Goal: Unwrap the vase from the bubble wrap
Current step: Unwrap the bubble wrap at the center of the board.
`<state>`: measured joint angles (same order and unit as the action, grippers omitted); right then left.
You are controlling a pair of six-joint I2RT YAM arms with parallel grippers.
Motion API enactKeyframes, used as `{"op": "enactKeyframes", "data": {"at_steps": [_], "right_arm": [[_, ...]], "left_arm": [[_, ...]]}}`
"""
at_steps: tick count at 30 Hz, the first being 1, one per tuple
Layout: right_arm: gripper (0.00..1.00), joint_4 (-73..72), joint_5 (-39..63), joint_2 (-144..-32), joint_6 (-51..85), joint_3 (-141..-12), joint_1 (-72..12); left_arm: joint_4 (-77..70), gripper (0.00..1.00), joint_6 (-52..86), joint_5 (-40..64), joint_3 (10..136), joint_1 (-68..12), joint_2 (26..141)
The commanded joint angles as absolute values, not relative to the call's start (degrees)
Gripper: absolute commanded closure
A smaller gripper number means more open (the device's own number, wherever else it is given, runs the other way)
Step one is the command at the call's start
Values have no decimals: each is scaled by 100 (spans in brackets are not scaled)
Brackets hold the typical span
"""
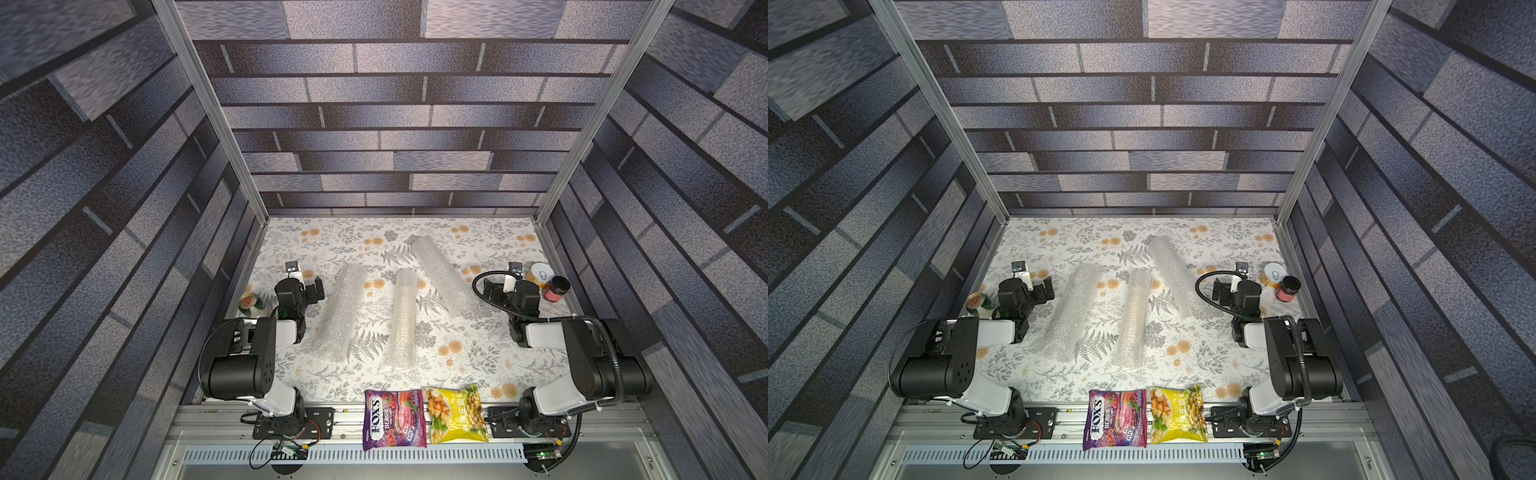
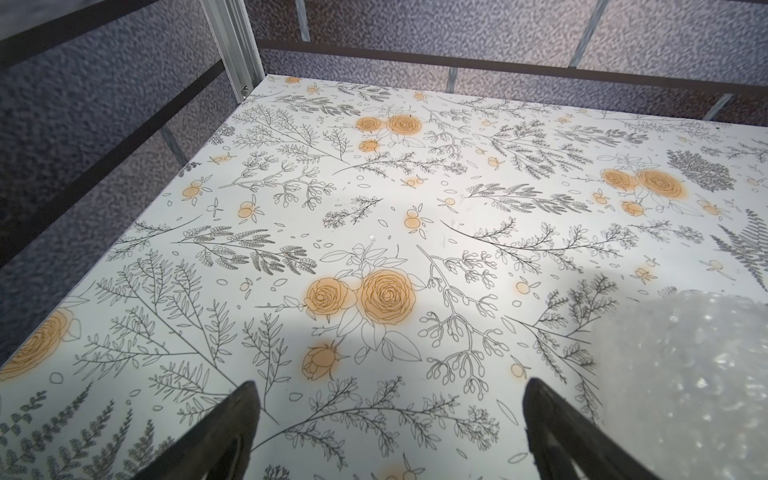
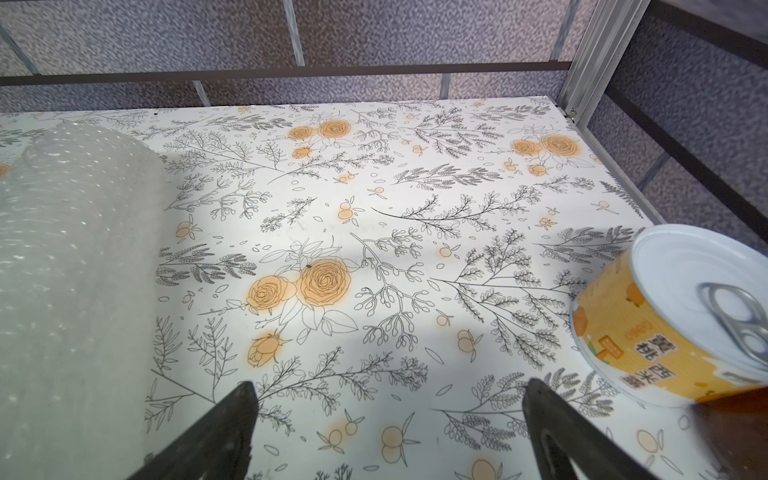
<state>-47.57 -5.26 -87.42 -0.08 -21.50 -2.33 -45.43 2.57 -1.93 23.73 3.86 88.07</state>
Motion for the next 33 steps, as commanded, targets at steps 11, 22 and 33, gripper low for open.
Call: {"op": "enactKeyframes", "data": {"at_steps": [11, 22, 33], "right_arm": [[0, -4730, -527, -8685, 0, -2241, -215], [0, -4732, -527, -8685, 0, -2245, -219], [6, -4675, -535, -8618, 21, -2266, -212]], "left_arm": [[-4515, 0, 352, -185, 2483, 406, 8824], [-4495, 0, 367, -123, 2480, 439, 8823], [-970, 12, 842, -441, 4136, 262, 7222]]}}
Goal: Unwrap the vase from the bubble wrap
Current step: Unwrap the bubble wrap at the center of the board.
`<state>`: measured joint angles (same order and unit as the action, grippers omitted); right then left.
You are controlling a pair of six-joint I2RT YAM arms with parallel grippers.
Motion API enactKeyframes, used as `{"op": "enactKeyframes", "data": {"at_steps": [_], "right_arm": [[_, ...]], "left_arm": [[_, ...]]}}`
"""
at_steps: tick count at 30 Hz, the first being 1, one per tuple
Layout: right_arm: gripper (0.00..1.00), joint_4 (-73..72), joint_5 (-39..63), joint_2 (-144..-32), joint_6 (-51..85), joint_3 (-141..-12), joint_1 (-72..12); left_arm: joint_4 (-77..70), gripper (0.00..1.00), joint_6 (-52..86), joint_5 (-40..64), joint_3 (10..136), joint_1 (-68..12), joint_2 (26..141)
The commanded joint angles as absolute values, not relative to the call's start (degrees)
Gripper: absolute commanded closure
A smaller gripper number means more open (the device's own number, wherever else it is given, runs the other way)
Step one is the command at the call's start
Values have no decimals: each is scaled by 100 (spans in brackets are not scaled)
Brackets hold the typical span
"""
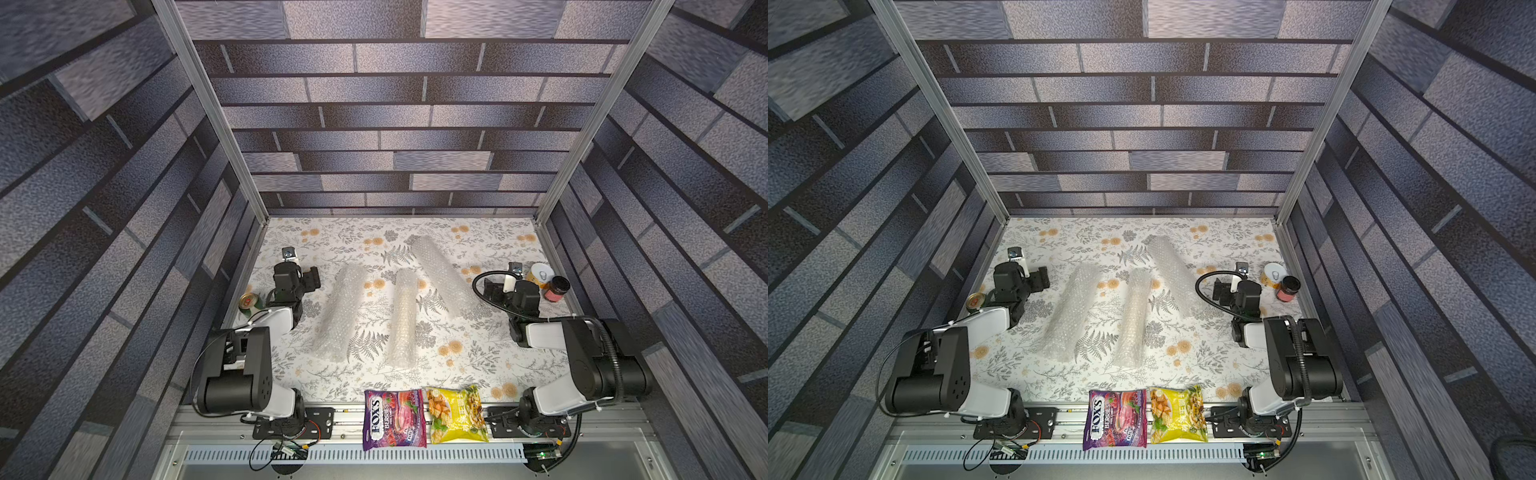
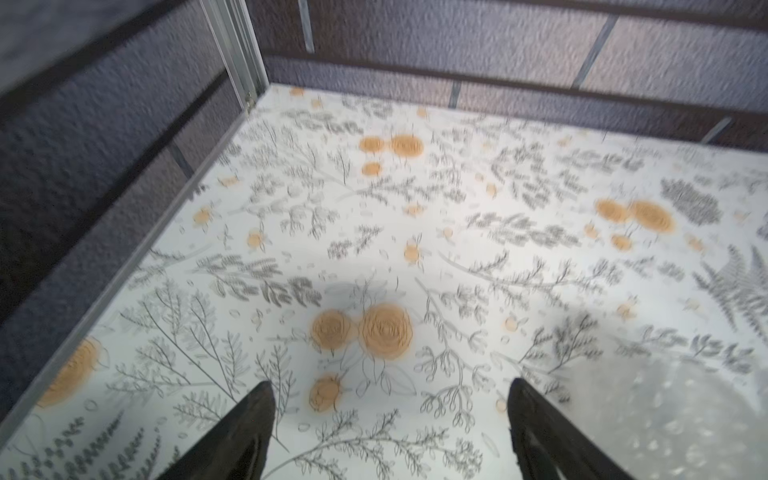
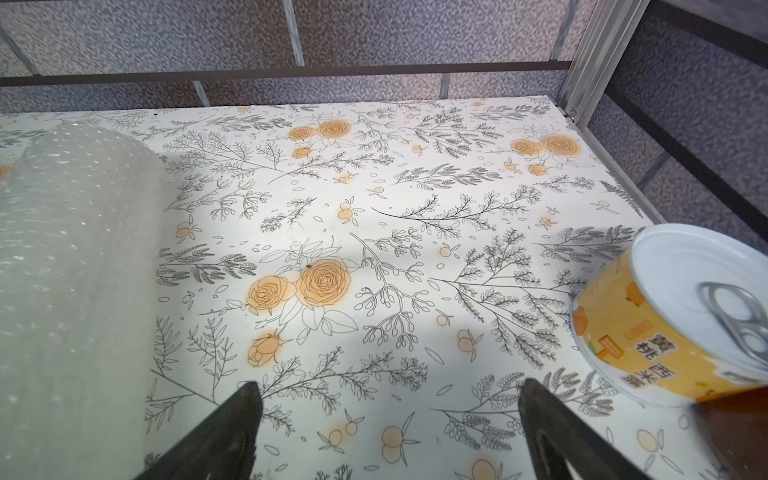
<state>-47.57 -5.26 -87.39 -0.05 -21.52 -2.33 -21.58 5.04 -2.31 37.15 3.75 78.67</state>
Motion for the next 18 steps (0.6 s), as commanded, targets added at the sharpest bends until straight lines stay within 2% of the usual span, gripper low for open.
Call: {"op": "enactKeyframes", "data": {"at_steps": [1, 5, 8, 13, 18], "right_arm": [[7, -4328, -558, -8501, 18, -2401, -212], [16, -2342, -339, -7877, -33, -3257, -208], [17, -1216, -67, -7305, 229, -3725, -214], [24, 590, 1059, -6634, 868, -4445, -216], [24, 1887, 1766, -6085, 1353, -4713, -384]], "left_arm": [[-544, 13, 905, -517, 4325, 123, 7007], [806, 14, 1065, -996, 4922, -824, 6506], [1493, 14, 1257, -1480, 5209, -1705, 6353], [1881, 16, 1859, -1496, 5449, -2624, 6455], [2538, 16, 2241, -1539, 5950, -3413, 7037]]}}
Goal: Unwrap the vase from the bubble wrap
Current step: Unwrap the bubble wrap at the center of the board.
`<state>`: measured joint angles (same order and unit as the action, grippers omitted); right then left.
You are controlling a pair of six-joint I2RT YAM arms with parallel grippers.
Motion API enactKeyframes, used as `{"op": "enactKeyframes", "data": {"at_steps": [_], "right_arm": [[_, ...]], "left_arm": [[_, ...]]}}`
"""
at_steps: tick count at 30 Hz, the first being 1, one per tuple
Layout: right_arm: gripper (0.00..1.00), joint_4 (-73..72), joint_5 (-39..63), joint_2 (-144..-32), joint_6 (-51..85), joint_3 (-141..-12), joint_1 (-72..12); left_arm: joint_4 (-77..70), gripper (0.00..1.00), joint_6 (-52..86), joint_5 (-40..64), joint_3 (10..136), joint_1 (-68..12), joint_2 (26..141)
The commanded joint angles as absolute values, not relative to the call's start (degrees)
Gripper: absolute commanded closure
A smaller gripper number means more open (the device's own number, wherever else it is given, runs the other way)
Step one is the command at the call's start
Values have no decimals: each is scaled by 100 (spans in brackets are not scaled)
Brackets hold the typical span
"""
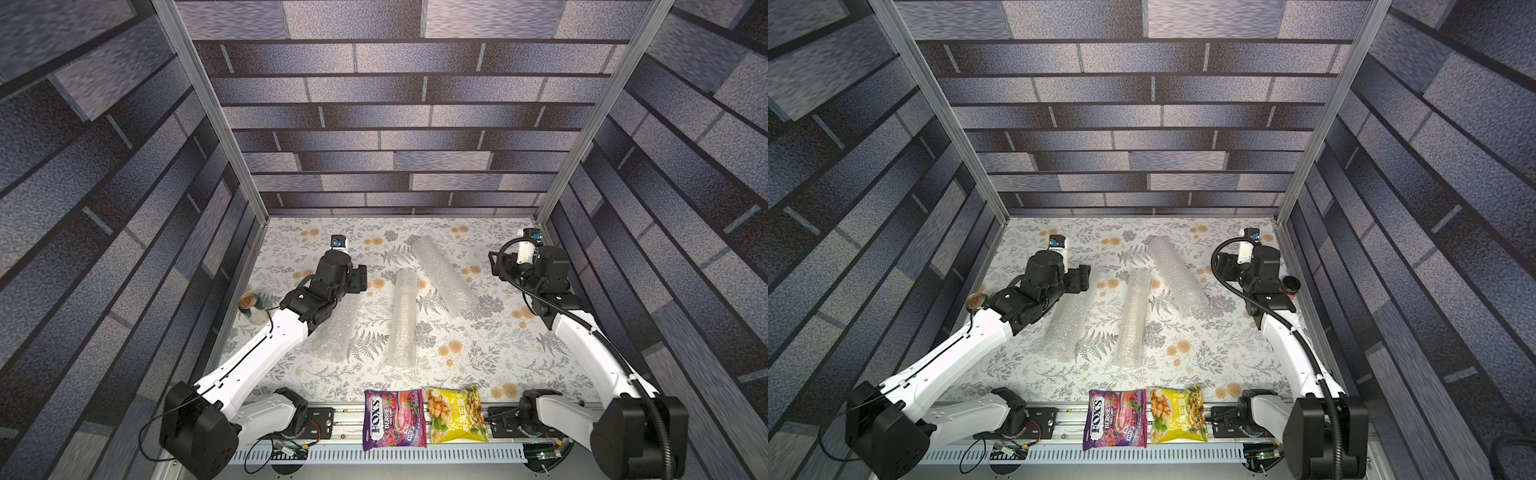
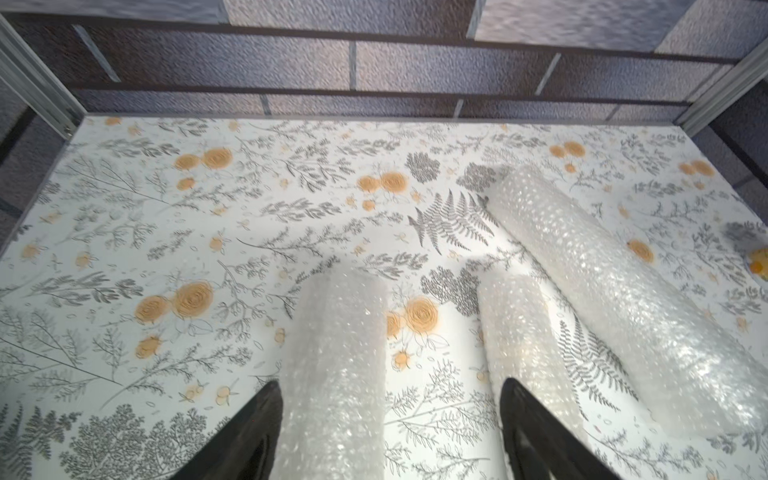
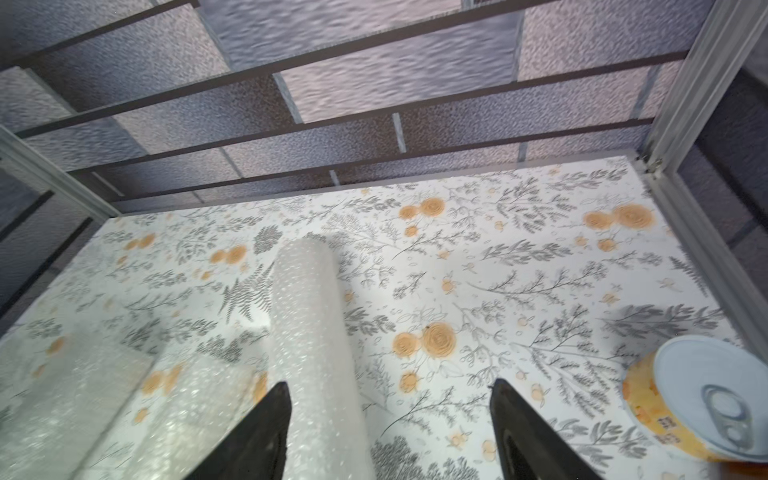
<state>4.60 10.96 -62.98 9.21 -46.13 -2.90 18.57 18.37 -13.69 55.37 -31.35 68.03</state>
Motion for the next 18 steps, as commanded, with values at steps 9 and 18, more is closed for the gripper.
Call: {"op": "enactKeyframes", "data": {"at_steps": [9, 18], "right_arm": [[26, 2938, 2500, -5400, 1845, -4683, -1284], [25, 2970, 2146, -5644, 2193, -4449, -2117]], "left_arm": [[2843, 16, 2760, -1380, 6534, -4422, 8224], [3150, 14, 3080, -1327, 6807, -4850, 8988]]}}
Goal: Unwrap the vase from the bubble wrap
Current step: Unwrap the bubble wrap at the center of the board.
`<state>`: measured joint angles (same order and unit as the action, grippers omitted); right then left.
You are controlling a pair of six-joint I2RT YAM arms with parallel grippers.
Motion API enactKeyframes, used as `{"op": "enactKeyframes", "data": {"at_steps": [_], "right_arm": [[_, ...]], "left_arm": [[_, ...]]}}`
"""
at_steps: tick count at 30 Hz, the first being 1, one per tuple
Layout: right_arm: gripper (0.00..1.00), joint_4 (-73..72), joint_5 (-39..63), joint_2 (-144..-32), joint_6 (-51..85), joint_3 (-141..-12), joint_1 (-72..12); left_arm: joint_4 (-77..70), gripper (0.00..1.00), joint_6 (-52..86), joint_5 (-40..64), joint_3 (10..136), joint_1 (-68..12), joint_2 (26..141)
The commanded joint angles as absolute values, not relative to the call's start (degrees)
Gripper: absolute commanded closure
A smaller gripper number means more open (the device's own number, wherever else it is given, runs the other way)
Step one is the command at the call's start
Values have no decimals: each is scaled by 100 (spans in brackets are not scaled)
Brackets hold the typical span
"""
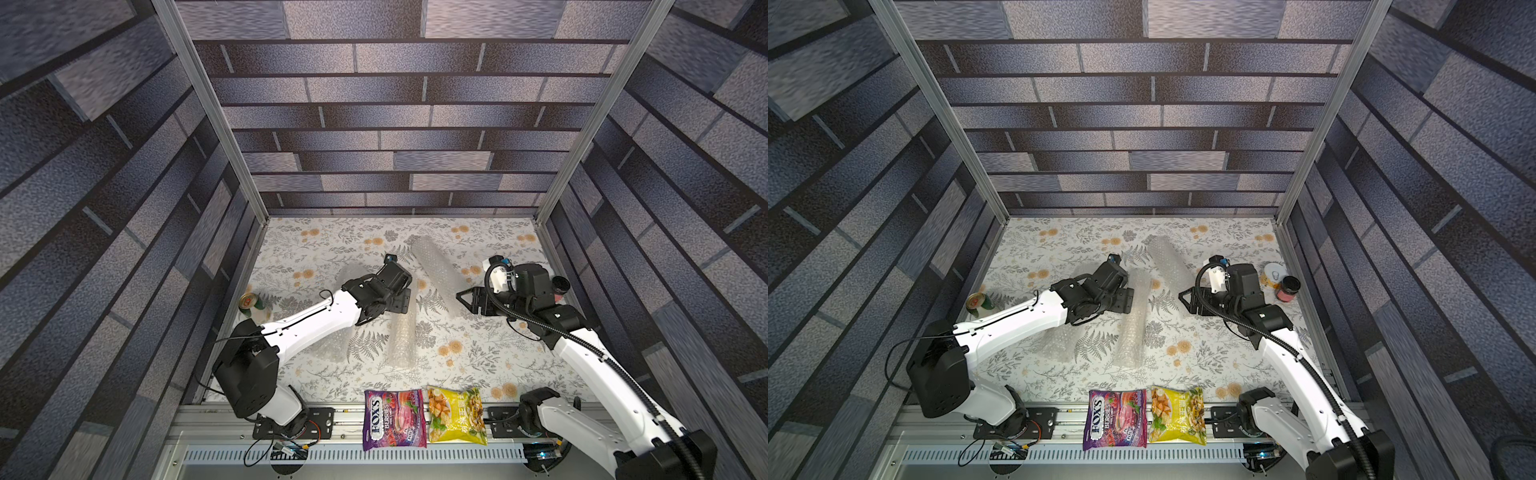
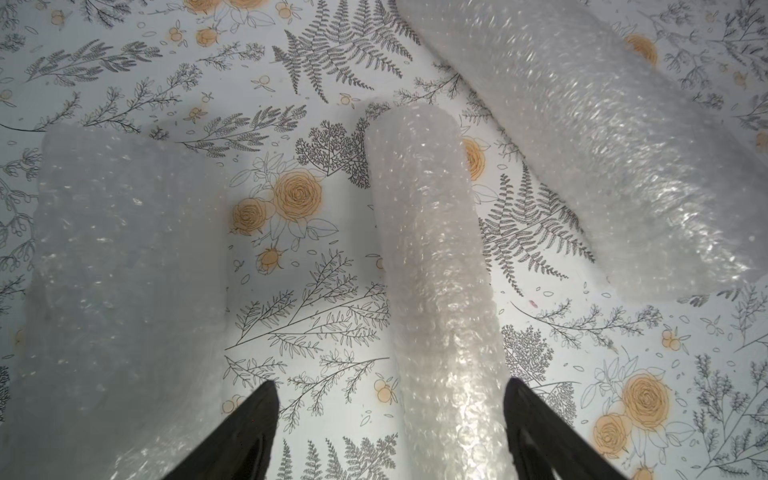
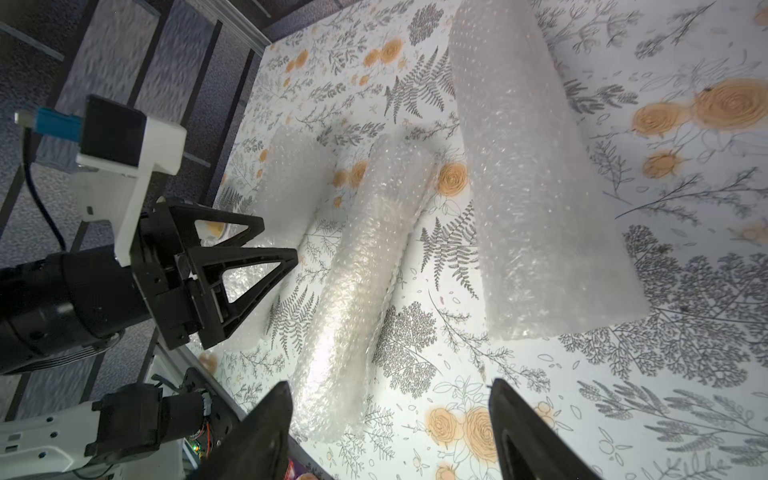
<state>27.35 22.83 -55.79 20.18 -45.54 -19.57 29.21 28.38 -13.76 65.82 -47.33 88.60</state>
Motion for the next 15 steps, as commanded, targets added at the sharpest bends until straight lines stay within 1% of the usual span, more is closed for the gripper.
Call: {"op": "enactKeyframes", "data": {"at_steps": [1, 8, 15], "right_arm": [[26, 2965, 2088, -5668, 2203, -4432, -2171], [26, 3120, 1850, -6018, 2061, -4525, -2385], [29, 2881, 1750, -6564, 2244, -4580, -2926]], "left_arm": [[3161, 14, 3134, -1290, 6819, -4875, 9056], [3015, 13, 3367, -1122, 6756, -5027, 9307], [2800, 13, 3539, -956, 6577, -5044, 9323]]}}
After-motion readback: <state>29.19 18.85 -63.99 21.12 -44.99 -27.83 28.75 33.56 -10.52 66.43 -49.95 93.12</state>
